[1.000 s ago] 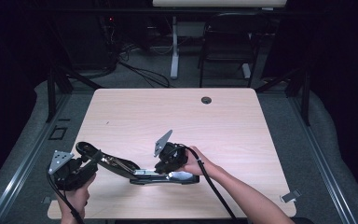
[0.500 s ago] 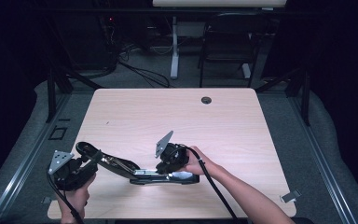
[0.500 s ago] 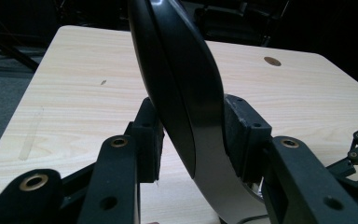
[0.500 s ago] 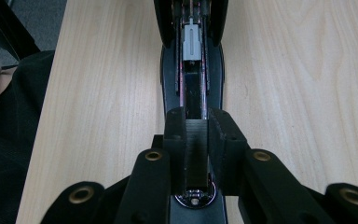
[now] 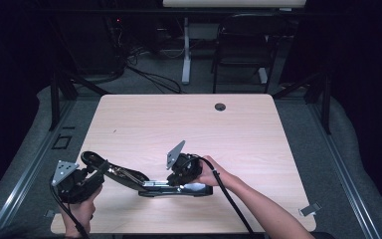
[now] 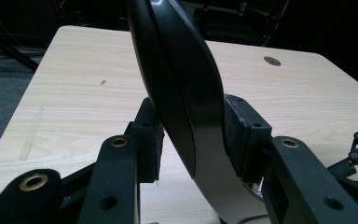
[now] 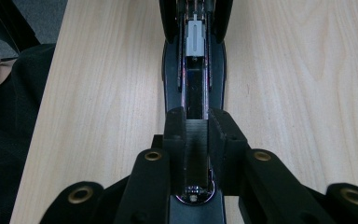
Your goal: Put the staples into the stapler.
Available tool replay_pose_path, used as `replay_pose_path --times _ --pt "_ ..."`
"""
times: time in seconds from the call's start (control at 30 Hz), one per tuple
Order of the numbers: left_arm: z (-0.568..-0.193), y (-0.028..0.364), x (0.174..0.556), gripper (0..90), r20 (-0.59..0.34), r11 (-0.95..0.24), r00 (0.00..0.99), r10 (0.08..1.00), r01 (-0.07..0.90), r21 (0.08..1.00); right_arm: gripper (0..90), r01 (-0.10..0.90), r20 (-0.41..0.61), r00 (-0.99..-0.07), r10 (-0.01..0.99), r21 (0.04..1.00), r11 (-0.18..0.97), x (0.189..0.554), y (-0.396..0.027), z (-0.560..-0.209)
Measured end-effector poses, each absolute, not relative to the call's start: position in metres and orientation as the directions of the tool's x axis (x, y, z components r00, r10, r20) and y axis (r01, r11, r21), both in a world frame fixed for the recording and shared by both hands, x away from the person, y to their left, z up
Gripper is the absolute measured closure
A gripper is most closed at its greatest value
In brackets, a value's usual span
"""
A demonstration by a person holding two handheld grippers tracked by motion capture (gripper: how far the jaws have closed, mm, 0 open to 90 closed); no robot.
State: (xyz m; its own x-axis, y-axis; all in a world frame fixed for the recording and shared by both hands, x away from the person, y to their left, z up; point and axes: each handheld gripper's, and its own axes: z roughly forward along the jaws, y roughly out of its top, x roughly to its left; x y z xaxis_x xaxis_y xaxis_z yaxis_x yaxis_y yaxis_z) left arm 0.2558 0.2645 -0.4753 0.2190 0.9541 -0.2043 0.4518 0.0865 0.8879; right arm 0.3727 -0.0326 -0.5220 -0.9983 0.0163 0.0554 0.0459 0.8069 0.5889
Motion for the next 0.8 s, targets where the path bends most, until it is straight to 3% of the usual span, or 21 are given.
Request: replay_pose_path --times 0.6,0.8 --pt "-0.4754 0.2649 0.2561 60.3 -0.205 0.086 0.222 0.953 0.453 0.888 77.6 0.042 0.054 -0.998 0.013 0.586 0.809 0.3732 -0.0362 -0.5217" --pt "-0.4753 0.2651 0.2562 60.2 -0.206 0.086 0.224 0.953 0.454 0.887 71.9 0.049 0.057 -0.998 0.019 0.592 0.805 0.3725 -0.0374 -0.5229"
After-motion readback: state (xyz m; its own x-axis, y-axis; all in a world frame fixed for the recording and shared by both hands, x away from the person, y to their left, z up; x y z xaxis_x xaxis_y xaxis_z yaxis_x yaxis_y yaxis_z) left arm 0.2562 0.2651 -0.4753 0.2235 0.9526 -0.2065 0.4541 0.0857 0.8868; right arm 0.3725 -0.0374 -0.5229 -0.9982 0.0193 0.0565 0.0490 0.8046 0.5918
